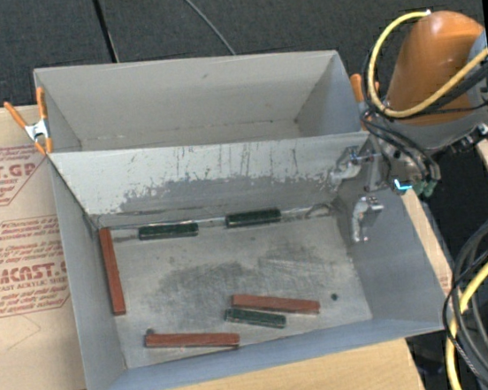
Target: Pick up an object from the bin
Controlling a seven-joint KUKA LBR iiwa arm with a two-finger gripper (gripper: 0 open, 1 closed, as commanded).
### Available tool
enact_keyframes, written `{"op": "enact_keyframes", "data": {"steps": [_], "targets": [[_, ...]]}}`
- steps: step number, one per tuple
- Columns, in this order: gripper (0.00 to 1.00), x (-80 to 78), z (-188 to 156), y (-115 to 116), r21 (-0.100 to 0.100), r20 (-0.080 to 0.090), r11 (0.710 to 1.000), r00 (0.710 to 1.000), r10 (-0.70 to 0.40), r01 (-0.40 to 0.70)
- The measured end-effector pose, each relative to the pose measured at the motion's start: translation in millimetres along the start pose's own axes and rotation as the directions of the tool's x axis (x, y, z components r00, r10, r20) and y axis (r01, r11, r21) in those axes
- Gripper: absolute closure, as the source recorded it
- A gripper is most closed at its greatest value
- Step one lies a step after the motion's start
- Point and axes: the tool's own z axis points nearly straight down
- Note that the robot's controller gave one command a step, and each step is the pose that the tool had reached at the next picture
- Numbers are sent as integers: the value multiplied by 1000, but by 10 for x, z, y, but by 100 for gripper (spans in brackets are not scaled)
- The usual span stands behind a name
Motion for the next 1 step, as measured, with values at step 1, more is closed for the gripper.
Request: {"op": "enact_keyframes", "data": {"steps": [1], "targets": [[0, -16, -51, 6, 1, 8, 1000, 1000, -1, 1]]}}
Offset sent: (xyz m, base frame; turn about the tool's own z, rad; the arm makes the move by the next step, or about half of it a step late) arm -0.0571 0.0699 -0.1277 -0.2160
